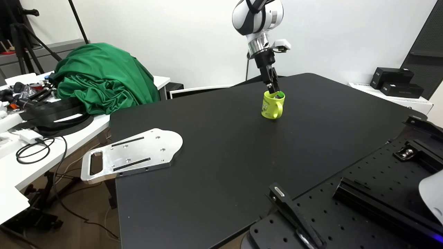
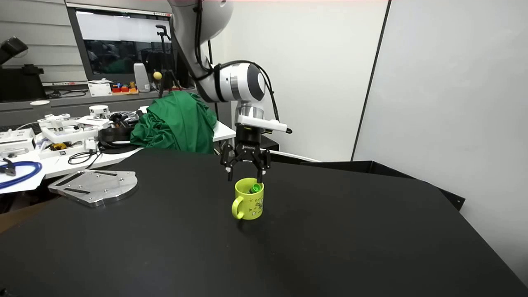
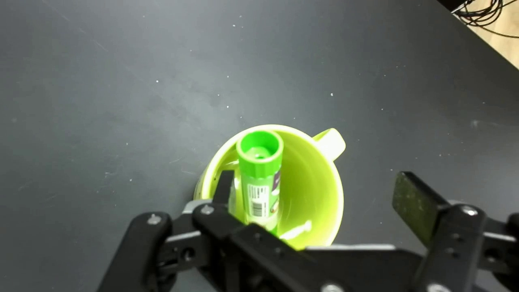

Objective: Pick up the object from the cup and place it on the table

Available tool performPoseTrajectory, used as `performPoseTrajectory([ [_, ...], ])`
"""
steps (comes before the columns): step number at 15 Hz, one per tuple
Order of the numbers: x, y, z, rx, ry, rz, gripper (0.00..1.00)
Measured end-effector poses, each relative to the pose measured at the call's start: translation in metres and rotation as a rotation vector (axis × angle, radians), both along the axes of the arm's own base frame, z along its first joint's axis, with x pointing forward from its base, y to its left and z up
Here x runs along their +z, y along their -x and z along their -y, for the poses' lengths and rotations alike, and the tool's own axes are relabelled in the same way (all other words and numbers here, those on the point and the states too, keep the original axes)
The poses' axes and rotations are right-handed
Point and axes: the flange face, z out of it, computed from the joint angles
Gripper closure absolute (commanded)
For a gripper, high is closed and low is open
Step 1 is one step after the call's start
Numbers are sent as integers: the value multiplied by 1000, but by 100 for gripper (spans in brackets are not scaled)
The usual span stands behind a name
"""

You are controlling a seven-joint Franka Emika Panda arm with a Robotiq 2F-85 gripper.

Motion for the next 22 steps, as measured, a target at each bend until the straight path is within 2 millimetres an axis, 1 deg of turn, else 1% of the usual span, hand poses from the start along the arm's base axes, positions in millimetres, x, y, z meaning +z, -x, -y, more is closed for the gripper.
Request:
performPoseTrajectory([
  [14,-1,6,7,-26,8,-32,0],
  [15,-1,6,7,-27,8,-35,7],
  [16,-1,7,8,-28,8,-39,26],
  [19,-1,8,8,-29,7,-47,49],
  [21,-1,9,8,-30,7,-52,61],
  [22,-1,9,8,-30,7,-53,69],
])
